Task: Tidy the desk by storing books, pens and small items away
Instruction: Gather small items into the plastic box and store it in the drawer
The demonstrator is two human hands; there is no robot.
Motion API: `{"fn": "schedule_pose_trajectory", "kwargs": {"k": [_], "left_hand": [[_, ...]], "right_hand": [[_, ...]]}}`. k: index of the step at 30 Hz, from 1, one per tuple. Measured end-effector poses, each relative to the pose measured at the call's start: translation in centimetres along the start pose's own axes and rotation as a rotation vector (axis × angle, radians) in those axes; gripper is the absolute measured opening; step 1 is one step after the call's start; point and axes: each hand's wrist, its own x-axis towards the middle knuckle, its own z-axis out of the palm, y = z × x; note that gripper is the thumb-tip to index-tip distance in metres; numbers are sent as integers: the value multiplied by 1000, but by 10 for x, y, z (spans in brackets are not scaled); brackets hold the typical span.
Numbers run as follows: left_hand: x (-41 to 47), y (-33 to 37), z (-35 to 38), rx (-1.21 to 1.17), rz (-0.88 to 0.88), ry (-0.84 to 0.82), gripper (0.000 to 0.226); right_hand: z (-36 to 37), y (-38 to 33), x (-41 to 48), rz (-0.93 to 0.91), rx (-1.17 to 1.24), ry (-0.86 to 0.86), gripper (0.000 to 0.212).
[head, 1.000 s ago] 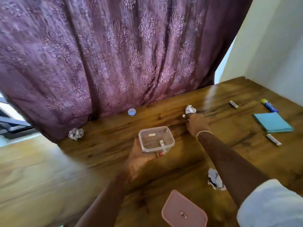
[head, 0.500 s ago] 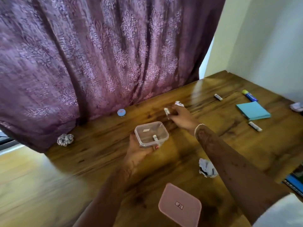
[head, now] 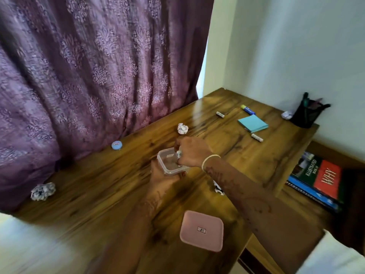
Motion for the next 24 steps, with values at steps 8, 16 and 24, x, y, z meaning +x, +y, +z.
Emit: {"fn": "schedule_pose_trajectory", "kwargs": {"k": [8, 16, 24], "left_hand": [[6, -5, 16, 14, 44, -101, 97], [-11, 4, 48, -49, 83, -231, 95], [9, 24, 86, -240, 107, -291, 101]], "right_hand": [[-3, 0, -21, 49, -71, -86, 27], [-2, 37, -39, 113, -143, -224, 33], [-22, 98, -28, 218, 182, 33, 21]]}}
